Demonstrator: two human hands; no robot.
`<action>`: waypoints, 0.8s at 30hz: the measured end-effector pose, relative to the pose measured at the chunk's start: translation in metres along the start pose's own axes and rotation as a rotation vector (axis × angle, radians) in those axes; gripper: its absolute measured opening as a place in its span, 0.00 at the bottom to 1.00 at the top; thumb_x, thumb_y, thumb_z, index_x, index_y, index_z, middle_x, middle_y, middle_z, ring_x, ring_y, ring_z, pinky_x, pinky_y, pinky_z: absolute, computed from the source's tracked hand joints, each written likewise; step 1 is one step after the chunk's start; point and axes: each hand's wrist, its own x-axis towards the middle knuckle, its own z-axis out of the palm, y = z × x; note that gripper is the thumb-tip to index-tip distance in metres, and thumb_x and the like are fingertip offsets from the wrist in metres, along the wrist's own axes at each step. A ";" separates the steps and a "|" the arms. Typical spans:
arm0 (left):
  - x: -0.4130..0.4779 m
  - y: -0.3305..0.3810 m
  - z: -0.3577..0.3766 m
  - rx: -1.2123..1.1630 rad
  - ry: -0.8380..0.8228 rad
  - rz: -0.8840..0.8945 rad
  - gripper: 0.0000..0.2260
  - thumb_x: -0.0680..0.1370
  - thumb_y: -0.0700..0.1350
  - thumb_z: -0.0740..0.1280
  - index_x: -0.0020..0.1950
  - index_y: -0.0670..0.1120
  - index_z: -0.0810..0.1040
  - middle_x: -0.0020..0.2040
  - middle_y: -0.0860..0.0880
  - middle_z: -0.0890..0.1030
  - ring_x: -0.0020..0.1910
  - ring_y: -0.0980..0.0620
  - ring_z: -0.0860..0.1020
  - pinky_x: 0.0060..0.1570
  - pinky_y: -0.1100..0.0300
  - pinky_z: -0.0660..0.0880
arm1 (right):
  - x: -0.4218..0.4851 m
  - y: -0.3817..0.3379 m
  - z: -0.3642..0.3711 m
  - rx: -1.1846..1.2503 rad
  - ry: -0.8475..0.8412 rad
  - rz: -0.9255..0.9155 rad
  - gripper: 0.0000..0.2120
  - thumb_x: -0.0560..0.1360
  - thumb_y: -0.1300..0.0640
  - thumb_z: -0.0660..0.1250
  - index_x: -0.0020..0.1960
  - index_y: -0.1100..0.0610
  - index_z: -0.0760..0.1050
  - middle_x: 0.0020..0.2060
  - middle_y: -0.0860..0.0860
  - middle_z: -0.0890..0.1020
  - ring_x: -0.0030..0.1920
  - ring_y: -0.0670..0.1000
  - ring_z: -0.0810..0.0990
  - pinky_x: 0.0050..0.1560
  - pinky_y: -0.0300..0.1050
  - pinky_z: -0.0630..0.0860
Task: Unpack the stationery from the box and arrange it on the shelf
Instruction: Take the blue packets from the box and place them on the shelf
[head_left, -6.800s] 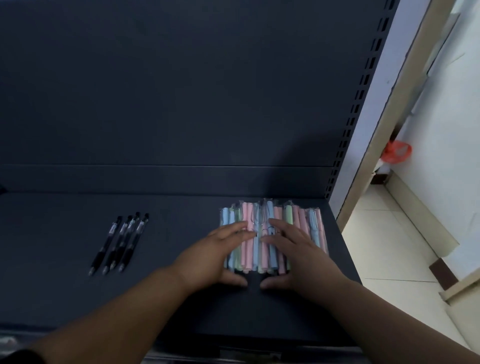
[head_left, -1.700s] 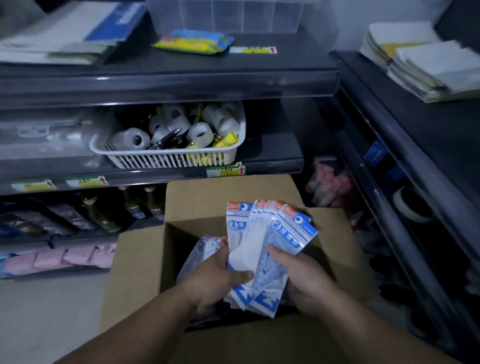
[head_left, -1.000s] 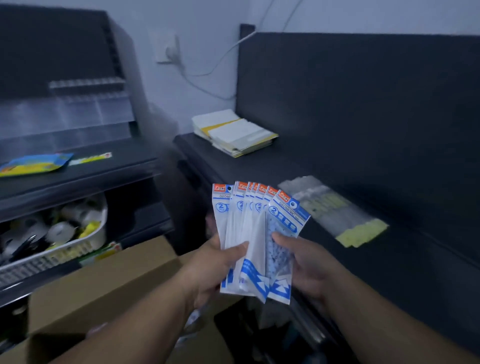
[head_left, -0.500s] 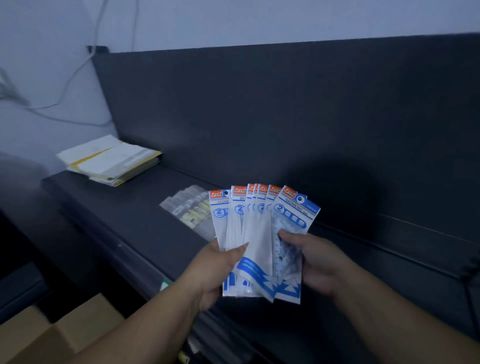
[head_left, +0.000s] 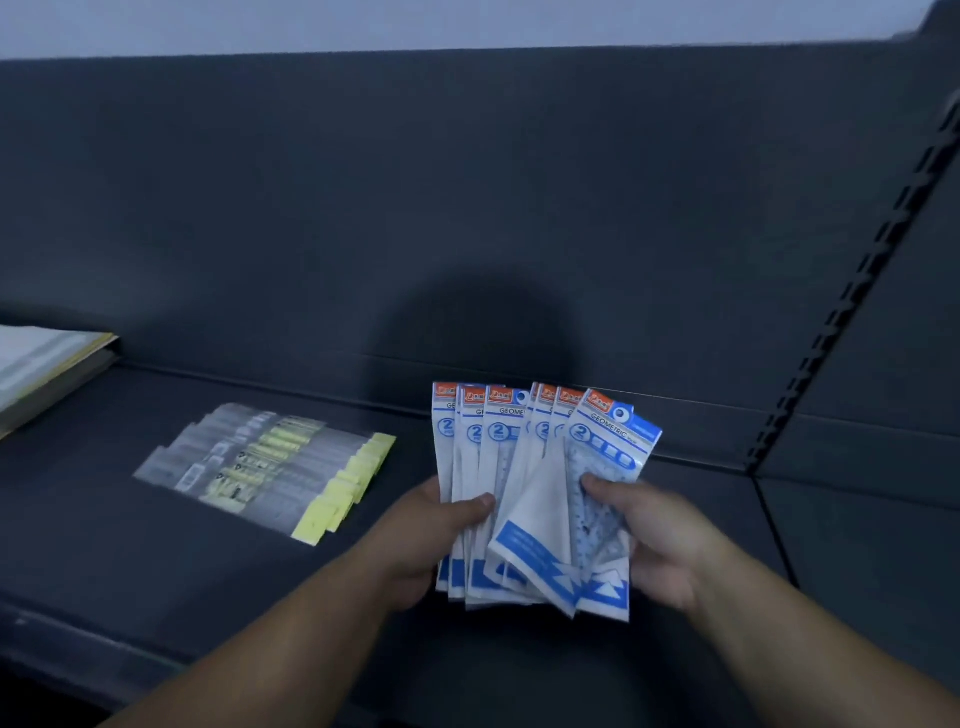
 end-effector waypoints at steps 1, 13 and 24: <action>0.000 0.002 0.000 0.013 -0.022 0.003 0.13 0.78 0.42 0.67 0.63 0.47 0.76 0.53 0.45 0.84 0.51 0.43 0.83 0.52 0.44 0.79 | -0.003 0.000 0.000 0.001 0.004 -0.011 0.12 0.76 0.62 0.67 0.59 0.60 0.76 0.50 0.61 0.84 0.52 0.64 0.83 0.54 0.67 0.77; -0.007 0.024 0.014 0.405 -0.170 0.170 0.25 0.66 0.34 0.77 0.57 0.52 0.75 0.51 0.51 0.84 0.50 0.52 0.83 0.51 0.49 0.80 | -0.031 0.014 0.017 0.036 -0.014 -0.170 0.20 0.69 0.66 0.71 0.61 0.63 0.76 0.51 0.59 0.84 0.51 0.59 0.84 0.48 0.54 0.82; -0.007 0.015 0.049 0.456 -0.271 0.203 0.25 0.66 0.38 0.78 0.60 0.52 0.76 0.52 0.53 0.84 0.51 0.55 0.82 0.56 0.54 0.78 | -0.028 0.014 0.012 0.294 0.029 -0.243 0.26 0.67 0.64 0.71 0.64 0.64 0.74 0.55 0.61 0.83 0.55 0.62 0.82 0.58 0.62 0.77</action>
